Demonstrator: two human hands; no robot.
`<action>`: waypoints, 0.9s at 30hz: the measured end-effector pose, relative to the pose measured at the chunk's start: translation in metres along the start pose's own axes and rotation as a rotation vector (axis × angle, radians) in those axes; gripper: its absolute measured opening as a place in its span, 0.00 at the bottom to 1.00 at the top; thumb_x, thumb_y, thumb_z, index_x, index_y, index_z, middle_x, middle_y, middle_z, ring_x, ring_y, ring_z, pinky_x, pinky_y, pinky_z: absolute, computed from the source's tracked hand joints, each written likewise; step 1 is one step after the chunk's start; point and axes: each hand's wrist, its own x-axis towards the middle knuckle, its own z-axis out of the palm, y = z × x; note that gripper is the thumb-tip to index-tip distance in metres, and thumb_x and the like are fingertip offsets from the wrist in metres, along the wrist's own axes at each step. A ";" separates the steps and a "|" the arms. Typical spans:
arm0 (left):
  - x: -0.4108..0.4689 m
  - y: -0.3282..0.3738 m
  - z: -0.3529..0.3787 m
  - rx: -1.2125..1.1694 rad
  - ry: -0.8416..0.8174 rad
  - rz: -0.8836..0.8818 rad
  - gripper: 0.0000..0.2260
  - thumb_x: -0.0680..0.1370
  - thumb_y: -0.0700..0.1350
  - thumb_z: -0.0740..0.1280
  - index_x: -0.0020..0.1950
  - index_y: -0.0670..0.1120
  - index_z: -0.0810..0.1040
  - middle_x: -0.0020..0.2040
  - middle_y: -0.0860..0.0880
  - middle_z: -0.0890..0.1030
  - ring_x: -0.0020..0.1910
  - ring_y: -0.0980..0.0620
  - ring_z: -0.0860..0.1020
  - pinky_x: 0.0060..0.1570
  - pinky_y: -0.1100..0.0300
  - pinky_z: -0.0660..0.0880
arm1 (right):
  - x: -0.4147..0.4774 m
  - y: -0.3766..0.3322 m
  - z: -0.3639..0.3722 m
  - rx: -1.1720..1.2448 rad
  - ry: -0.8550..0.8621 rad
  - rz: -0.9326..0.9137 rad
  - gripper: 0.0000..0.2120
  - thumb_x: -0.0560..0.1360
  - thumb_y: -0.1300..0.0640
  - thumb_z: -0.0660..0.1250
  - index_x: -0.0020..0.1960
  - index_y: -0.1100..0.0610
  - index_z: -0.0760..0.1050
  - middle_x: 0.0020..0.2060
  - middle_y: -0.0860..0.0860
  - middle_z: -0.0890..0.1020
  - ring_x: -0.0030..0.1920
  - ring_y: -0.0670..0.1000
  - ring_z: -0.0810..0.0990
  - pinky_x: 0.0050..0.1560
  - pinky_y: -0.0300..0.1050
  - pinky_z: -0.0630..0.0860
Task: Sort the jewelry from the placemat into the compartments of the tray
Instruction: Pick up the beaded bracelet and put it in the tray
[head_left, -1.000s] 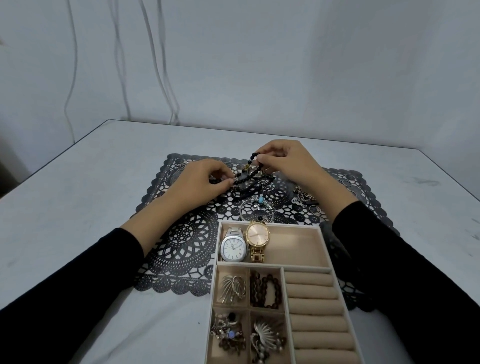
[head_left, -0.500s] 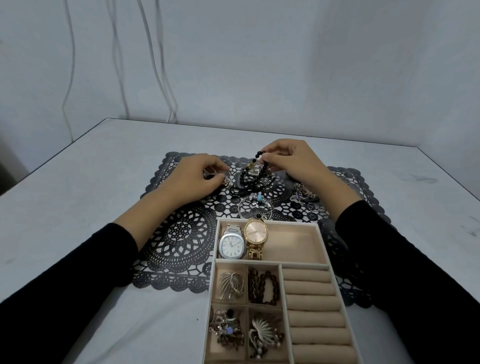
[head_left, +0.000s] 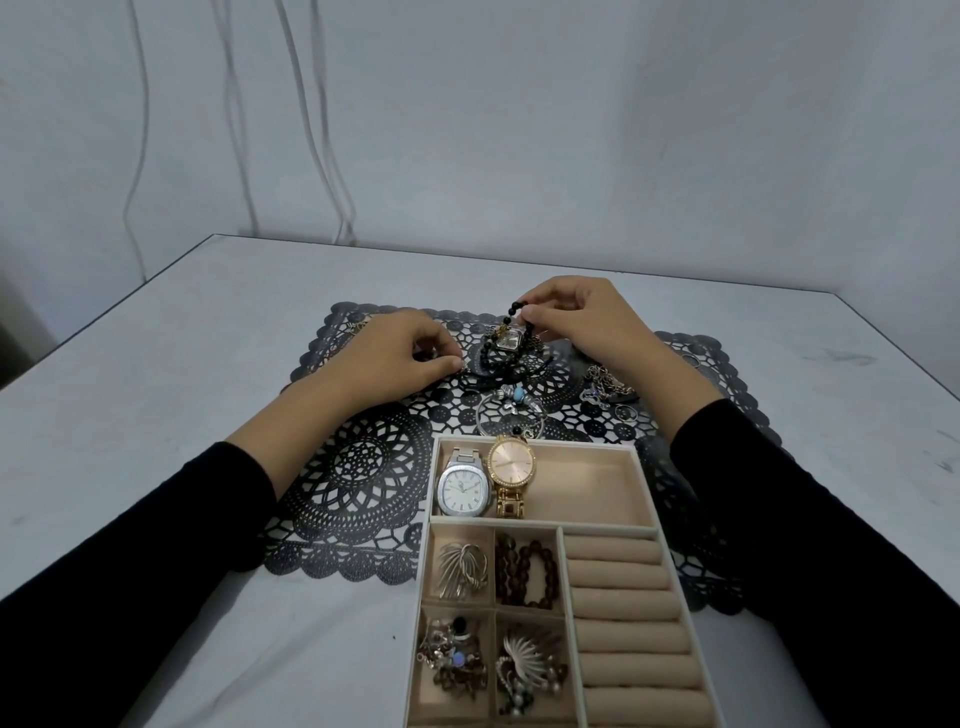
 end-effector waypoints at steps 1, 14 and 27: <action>0.000 0.001 0.000 -0.012 0.006 -0.003 0.04 0.75 0.50 0.72 0.47 0.52 0.83 0.46 0.55 0.82 0.49 0.55 0.78 0.54 0.56 0.75 | 0.000 0.000 0.000 -0.001 0.000 -0.002 0.04 0.74 0.60 0.71 0.49 0.56 0.82 0.42 0.53 0.86 0.39 0.45 0.82 0.44 0.37 0.79; -0.007 0.016 -0.010 -0.322 0.186 -0.033 0.05 0.76 0.45 0.71 0.51 0.48 0.82 0.45 0.54 0.84 0.43 0.61 0.81 0.45 0.70 0.75 | -0.010 -0.016 -0.001 0.019 0.069 -0.125 0.07 0.71 0.59 0.74 0.49 0.54 0.84 0.43 0.52 0.86 0.43 0.46 0.83 0.51 0.42 0.80; -0.040 0.049 -0.032 -0.626 0.283 -0.067 0.05 0.74 0.42 0.74 0.49 0.48 0.84 0.46 0.48 0.85 0.48 0.48 0.84 0.54 0.55 0.80 | -0.057 -0.052 -0.013 0.154 0.167 -0.217 0.07 0.72 0.60 0.73 0.50 0.56 0.84 0.46 0.51 0.86 0.48 0.47 0.83 0.50 0.45 0.80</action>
